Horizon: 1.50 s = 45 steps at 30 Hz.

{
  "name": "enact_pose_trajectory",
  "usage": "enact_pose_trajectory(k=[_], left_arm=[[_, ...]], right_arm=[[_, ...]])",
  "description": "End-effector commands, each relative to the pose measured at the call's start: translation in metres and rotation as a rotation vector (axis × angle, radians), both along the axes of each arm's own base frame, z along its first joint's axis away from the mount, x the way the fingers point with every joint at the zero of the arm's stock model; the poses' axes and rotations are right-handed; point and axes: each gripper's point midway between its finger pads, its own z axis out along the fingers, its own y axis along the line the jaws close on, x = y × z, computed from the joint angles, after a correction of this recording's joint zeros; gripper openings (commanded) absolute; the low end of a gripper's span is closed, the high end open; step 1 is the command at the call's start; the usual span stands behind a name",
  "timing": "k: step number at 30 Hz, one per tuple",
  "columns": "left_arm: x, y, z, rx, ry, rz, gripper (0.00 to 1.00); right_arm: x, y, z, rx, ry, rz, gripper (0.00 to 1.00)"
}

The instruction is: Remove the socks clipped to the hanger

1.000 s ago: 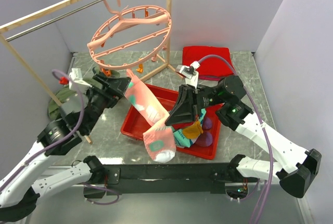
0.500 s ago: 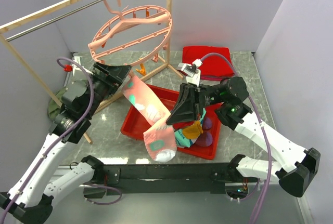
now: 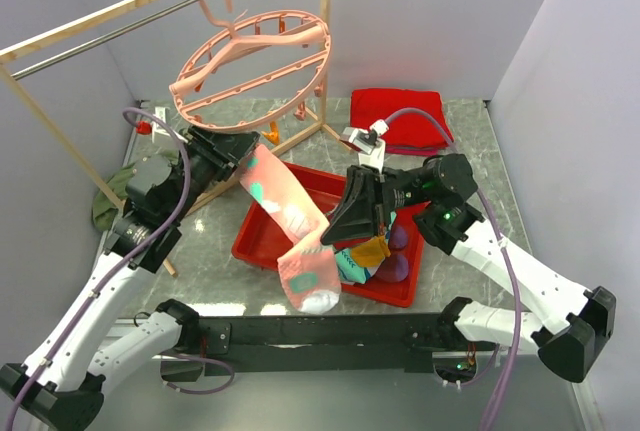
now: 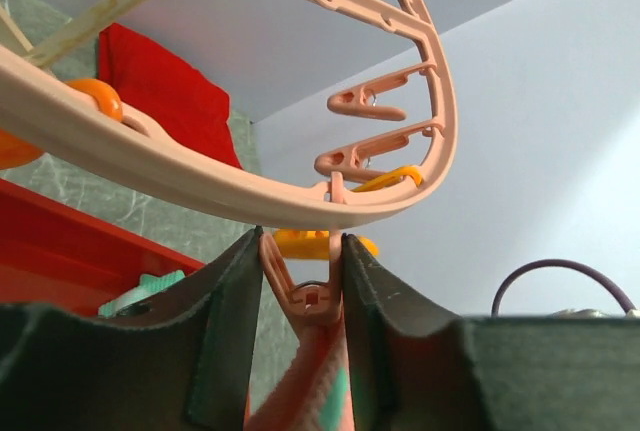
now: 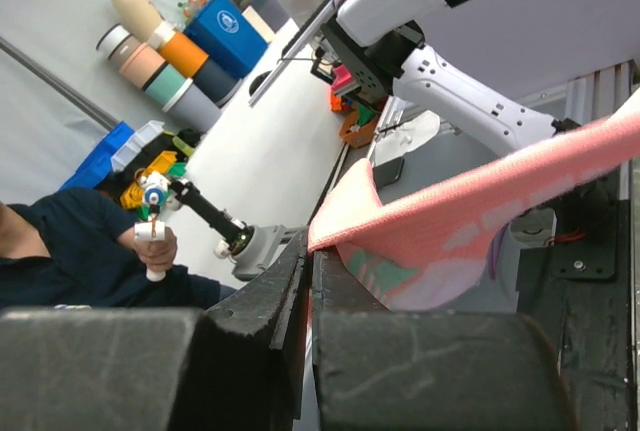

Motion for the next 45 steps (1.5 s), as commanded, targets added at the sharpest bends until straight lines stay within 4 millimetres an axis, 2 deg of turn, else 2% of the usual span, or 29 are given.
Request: enact_pose_trajectory(k=[1, 2, 5, 7, 11, 12, 13, 15, 16, 17, 19, 20, 21, 22, 26, 28, 29, 32, 33, 36, 37, 38, 39, 41, 42, 44, 45], left_arm=[[0.0, 0.002, 0.019, 0.007, -0.066, 0.004, 0.35], [0.0, 0.003, 0.018, 0.015, -0.061, 0.01, 0.27], [0.0, 0.006, 0.018, 0.035, -0.064, 0.021, 0.2], [-0.002, 0.007, 0.018, 0.047, -0.062, 0.02, 0.2], [-0.004, 0.009, 0.015, 0.063, -0.051, 0.022, 0.24], [-0.006, 0.009, 0.015, 0.063, -0.048, 0.02, 0.28], [-0.007, 0.01, 0.013, 0.07, -0.038, 0.021, 0.42], [-0.012, 0.013, 0.015, 0.072, -0.04, 0.022, 0.57], [-0.015, 0.014, 0.013, 0.083, -0.032, 0.023, 0.69], [-0.018, 0.015, 0.013, 0.091, -0.031, 0.02, 0.73], [-0.029, 0.022, 0.022, 0.1, -0.059, 0.026, 0.81], [-0.033, 0.024, 0.018, 0.118, -0.045, 0.025, 0.84], [-0.044, 0.03, 0.028, 0.119, -0.076, 0.028, 0.85], [-0.049, 0.032, 0.029, 0.123, -0.078, 0.027, 0.88], [-0.087, 0.045, 0.043, 0.126, -0.134, -0.001, 0.91], [-0.101, 0.05, 0.037, 0.144, -0.111, -0.014, 0.92], [-0.113, 0.054, 0.037, 0.138, -0.12, -0.021, 0.92], [-0.139, 0.065, 0.029, 0.147, -0.114, -0.027, 0.93], [-0.145, 0.069, 0.021, 0.153, -0.086, -0.026, 0.93], [-0.163, 0.079, 0.016, 0.118, -0.08, -0.018, 0.95], [-0.168, 0.08, 0.012, 0.106, -0.071, -0.025, 0.95], [-0.177, 0.082, 0.012, 0.084, -0.086, -0.037, 0.95], [-0.178, 0.08, 0.006, 0.057, -0.063, -0.047, 0.95], [-0.188, 0.081, 0.005, 0.009, -0.075, -0.065, 0.95], [-0.186, 0.078, -0.002, -0.021, -0.048, -0.078, 0.95], [-0.19, 0.077, -0.002, -0.064, -0.069, -0.091, 0.95], [-0.188, 0.072, -0.009, -0.077, -0.049, -0.109, 0.95]], right_arm=[[-0.013, -0.012, 0.008, 0.049, -0.052, -0.015, 0.0], [-0.013, -0.014, 0.004, 0.031, -0.036, -0.023, 0.0], [-0.01, -0.014, -0.011, -0.016, -0.012, -0.073, 0.0], [-0.002, -0.012, -0.019, -0.029, -0.02, -0.137, 0.0], [0.009, -0.016, -0.054, -0.131, 0.012, -0.262, 0.0], [0.012, -0.017, -0.06, -0.146, 0.021, -0.289, 0.0], [0.016, -0.017, -0.065, -0.164, 0.028, -0.314, 0.0], [0.031, -0.019, -0.08, -0.227, 0.059, -0.403, 0.0], [0.035, -0.02, -0.084, -0.242, 0.064, -0.429, 0.0], [0.041, -0.021, -0.09, -0.267, 0.075, -0.466, 0.0], [0.049, -0.024, -0.092, -0.28, 0.083, -0.508, 0.0], [0.054, -0.024, -0.094, -0.288, 0.091, -0.533, 0.0], [0.059, -0.025, -0.094, -0.291, 0.094, -0.554, 0.0], [0.063, -0.025, -0.095, -0.295, 0.099, -0.571, 0.0], [0.078, -0.023, -0.092, -0.312, 0.101, -0.615, 0.0], [0.083, -0.016, -0.093, -0.322, 0.111, -0.592, 0.0], [0.085, -0.013, -0.086, -0.307, 0.105, -0.583, 0.0], [0.093, -0.002, -0.08, -0.302, 0.112, -0.55, 0.0], [0.095, 0.001, -0.078, -0.296, 0.113, -0.541, 0.01], [0.106, 0.015, -0.072, -0.267, 0.137, -0.514, 0.0], [0.113, 0.021, -0.081, -0.292, 0.173, -0.508, 0.01], [0.118, 0.026, -0.071, -0.247, 0.166, -0.505, 0.01], [0.123, 0.03, -0.072, -0.246, 0.173, -0.509, 0.01], [0.147, 0.041, -0.083, -0.269, 0.194, -0.563, 0.03], [0.156, 0.044, -0.089, -0.286, 0.208, -0.59, 0.04], [0.183, 0.052, -0.115, -0.365, 0.238, -0.669, 0.06], [0.192, 0.055, -0.124, -0.385, 0.25, -0.688, 0.07]])
